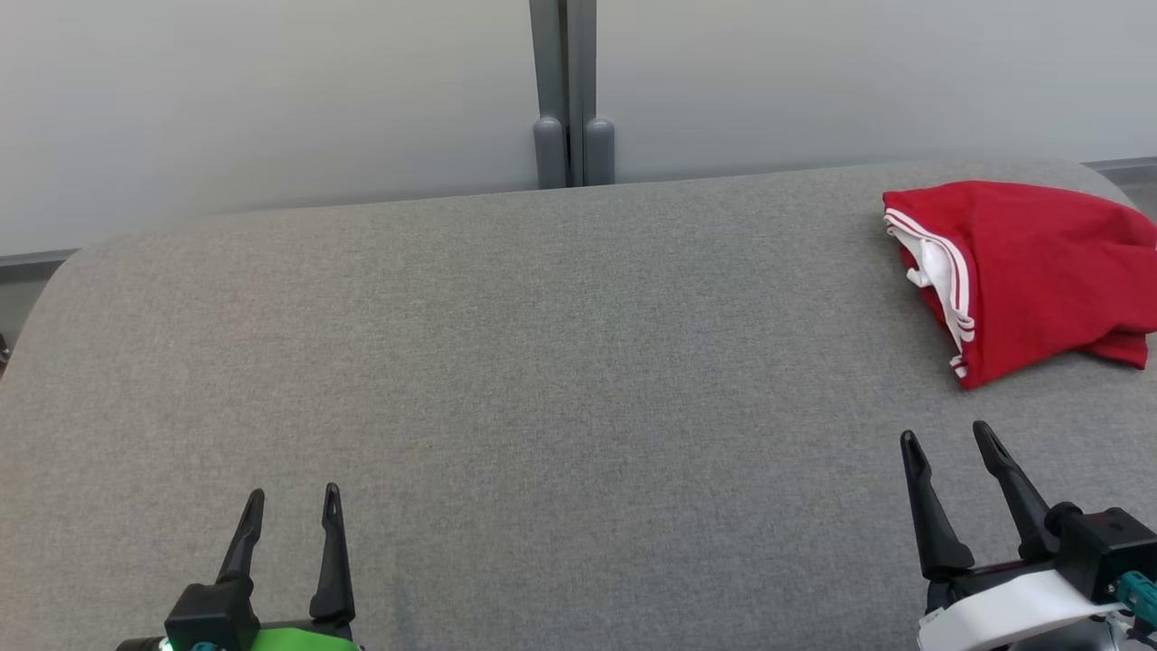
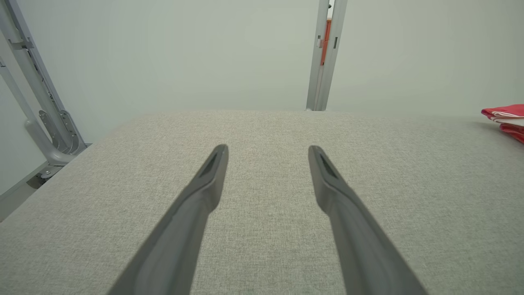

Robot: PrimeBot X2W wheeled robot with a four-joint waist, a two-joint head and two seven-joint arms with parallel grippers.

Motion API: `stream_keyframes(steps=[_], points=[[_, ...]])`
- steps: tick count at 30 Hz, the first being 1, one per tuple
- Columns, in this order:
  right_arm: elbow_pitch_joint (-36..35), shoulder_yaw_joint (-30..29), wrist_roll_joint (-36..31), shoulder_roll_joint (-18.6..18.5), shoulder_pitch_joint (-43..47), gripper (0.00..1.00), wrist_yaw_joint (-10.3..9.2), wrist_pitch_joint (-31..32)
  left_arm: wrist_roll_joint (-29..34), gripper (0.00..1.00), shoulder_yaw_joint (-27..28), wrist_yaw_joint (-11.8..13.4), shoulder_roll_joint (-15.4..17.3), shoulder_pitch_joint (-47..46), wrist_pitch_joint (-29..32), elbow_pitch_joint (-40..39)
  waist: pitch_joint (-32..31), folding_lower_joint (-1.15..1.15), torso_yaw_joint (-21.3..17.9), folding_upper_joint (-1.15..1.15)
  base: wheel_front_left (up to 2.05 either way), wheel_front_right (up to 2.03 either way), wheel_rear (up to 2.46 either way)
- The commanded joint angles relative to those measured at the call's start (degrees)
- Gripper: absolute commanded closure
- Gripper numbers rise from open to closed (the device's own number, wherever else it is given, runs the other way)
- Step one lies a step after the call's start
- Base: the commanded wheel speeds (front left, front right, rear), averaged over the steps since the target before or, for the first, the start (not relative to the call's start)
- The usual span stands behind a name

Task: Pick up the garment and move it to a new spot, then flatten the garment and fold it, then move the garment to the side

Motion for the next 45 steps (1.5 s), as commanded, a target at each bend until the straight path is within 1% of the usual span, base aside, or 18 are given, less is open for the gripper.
stream_keyframes(steps=[1, 8, 22, 23, 26, 36, 45], points=[[-0.40, -0.28, 0.09, -0.07, 0.69, 0.00, -0.10, 0.12, 0.53, 0.00, 0.27, 0.07, -0.16, 0.19, -0.17, 0.15, 0.09, 0.00, 0.03, 0.00, 0.00, 0.00, 0.00], [-0.49, -0.40, -0.02, -0.09, 0.97, 0.00, -0.10, 0.29, 0.78, 0.00, 0.50, 0.14, -0.44, -0.77, -0.17, 0.50, 0.47, 0.00, 0.33, 0.00, 0.00, 0.00, 0.00], [-0.99, -0.63, 0.55, -0.16, 1.21, 0.00, -0.10, 0.42, 1.33, 0.00, 1.13, -0.48, -0.89, -1.43, -0.17, 0.92, 0.83, 0.00, 0.67, 0.00, 0.00, 0.00, 0.00], [-0.67, -0.53, 0.12, -0.04, 0.68, 1.00, 0.00, 0.23, 1.18, 1.00, 1.01, -0.39, -0.92, -0.46, 0.00, 0.89, 0.82, 0.00, 0.67, 0.00, 0.00, 0.00, 0.00], [0.76, -0.26, 0.34, 0.32, 0.72, 1.00, 0.01, 0.21, 0.88, 1.00, 0.98, -0.42, -1.24, -0.04, 0.35, 2.32, 0.84, 0.00, 0.68, 0.00, 0.00, 0.00, 0.00], [3.17, -0.36, 11.95, 0.20, -1.46, 1.00, 0.00, 1.42, -10.03, 1.00, 2.57, -1.45, -1.47, -1.78, 3.34, 2.84, 0.79, 0.00, 0.71, 0.00, 0.00, 0.00, 0.00], [5.32, -0.53, 21.02, 0.18, -3.34, 1.00, 0.00, 2.49, -18.75, 1.00, 3.62, -2.27, -1.66, -2.99, 5.52, 3.02, 0.74, 0.00, 0.73, 0.00, 0.00, 0.00, 0.00]])
